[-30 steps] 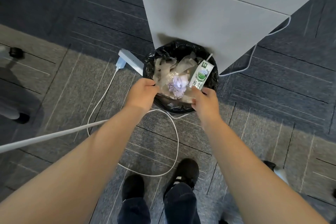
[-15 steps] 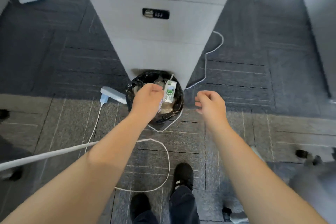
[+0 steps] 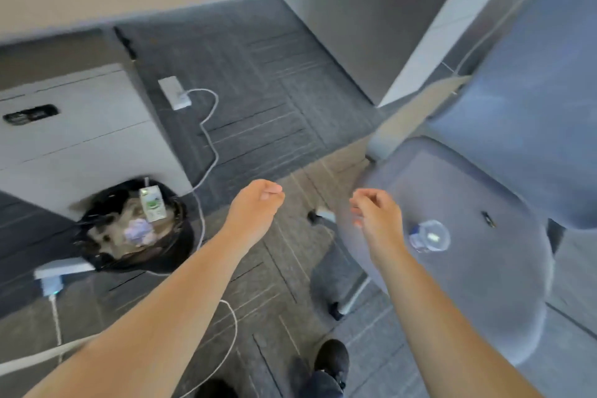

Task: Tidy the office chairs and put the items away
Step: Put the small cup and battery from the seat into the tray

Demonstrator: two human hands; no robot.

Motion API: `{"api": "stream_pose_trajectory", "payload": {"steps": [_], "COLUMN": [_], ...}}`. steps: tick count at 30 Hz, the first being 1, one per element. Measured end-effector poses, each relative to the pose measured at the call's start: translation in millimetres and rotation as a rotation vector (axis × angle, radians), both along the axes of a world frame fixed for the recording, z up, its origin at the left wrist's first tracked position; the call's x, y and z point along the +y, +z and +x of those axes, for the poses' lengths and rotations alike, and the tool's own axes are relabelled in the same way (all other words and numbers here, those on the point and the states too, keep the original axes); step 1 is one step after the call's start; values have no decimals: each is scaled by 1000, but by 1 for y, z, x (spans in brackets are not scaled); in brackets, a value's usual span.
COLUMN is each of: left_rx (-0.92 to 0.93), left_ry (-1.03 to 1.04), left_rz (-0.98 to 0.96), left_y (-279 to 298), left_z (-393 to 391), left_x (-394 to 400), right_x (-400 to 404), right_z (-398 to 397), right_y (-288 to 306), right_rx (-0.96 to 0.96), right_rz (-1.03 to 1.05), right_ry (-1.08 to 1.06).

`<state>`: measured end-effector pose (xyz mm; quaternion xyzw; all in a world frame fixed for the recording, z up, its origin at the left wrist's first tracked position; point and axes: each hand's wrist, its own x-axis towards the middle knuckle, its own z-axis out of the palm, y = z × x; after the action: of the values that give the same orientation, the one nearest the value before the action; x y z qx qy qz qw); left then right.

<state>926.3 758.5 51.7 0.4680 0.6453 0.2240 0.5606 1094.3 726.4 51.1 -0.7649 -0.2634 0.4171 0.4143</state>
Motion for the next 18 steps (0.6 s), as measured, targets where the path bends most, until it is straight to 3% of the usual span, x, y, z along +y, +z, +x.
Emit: {"api": "stream_pose_trajectory", "payload": {"steps": [8, 13, 18], "left_rx": [47, 124, 294], "left_ry": [-294, -379, -540], "left_rz": [-36, -101, -13], "left_y": [-6, -41, -86], "left_z": [165, 264, 333], "left_x": [-24, -39, -48], "right_x": [-63, -86, -100], "right_z": [167, 260, 318], "right_y": [-5, -37, -77], "right_rx": [-13, 9, 44], "right_rz": [-31, -93, -123], "right_ry": [-222, -252, -315]}}
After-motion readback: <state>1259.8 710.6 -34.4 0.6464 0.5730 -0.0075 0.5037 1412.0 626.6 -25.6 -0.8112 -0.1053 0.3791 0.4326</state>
